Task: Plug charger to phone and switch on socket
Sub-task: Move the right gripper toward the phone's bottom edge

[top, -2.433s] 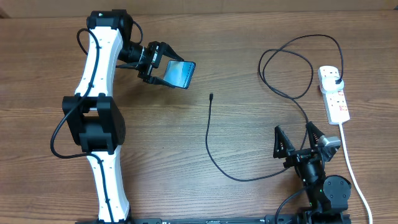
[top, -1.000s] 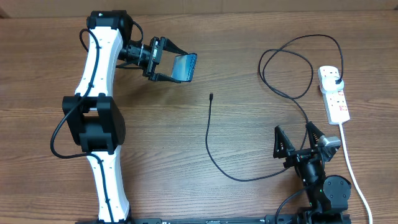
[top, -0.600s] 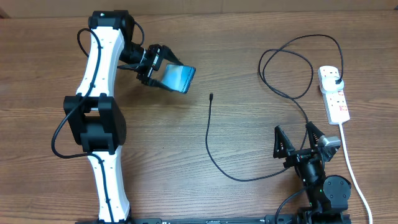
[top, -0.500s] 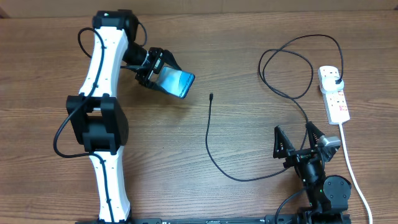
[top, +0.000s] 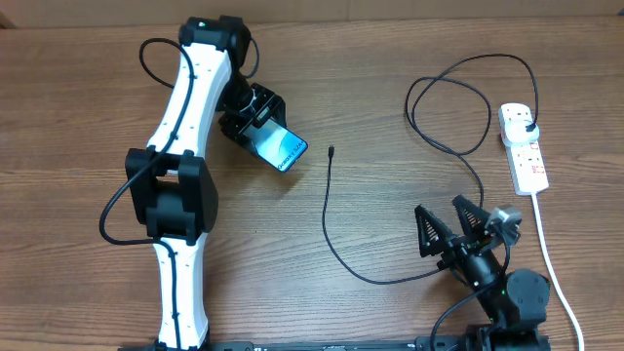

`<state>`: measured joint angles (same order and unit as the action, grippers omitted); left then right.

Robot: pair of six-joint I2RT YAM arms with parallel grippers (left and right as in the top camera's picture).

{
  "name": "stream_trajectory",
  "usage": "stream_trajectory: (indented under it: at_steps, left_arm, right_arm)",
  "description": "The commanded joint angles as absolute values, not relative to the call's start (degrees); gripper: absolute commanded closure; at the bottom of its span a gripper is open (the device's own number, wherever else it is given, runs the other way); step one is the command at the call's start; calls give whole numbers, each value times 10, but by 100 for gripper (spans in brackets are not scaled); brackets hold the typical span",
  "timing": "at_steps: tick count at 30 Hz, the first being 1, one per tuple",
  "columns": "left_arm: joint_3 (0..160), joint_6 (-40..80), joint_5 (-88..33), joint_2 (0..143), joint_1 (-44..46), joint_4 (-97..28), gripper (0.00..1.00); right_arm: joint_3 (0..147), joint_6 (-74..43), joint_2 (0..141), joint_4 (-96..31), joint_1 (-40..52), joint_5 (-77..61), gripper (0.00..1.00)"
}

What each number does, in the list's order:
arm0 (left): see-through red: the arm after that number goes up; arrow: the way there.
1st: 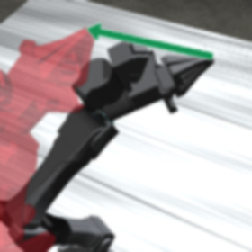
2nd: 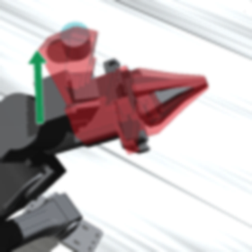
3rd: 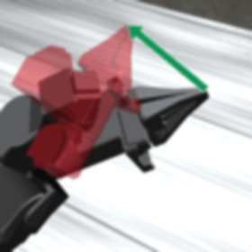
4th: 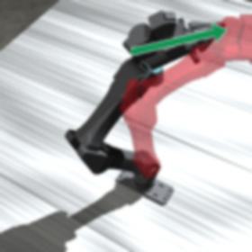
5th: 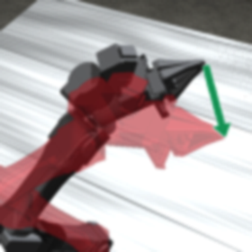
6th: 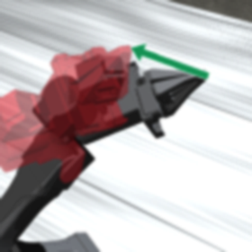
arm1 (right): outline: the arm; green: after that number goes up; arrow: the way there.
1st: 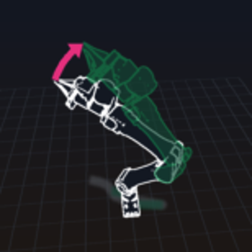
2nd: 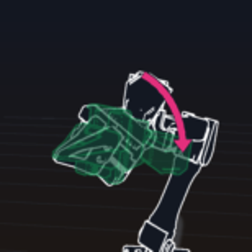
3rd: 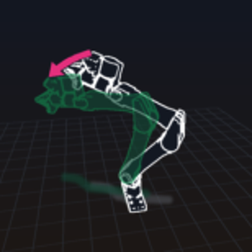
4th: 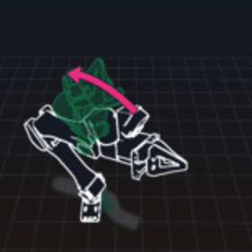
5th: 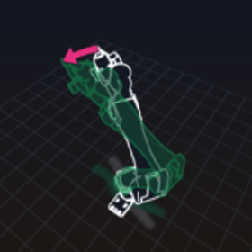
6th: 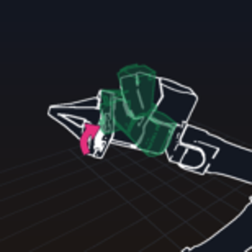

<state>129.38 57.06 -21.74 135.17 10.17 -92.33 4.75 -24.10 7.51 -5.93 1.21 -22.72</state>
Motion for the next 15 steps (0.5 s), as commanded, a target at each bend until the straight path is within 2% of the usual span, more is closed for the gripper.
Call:
stream_trajectory:
  at_steps: [1, 11, 15]
  left_arm:
    - [1310, 575, -201, 1348, 110, -922, 37]
    - [1310, 580, -202, 1348, 117, -912, 37]
    - [1310, 595, -201, 1348, 117, -912, 37]
  right_arm:
    - [139, -255, 144, -82, 15, -264, 0]
    - [452, -227, 448, -348, 15, -291, 0]
    - [501, -229, 531, -352, 15, -309, 0]
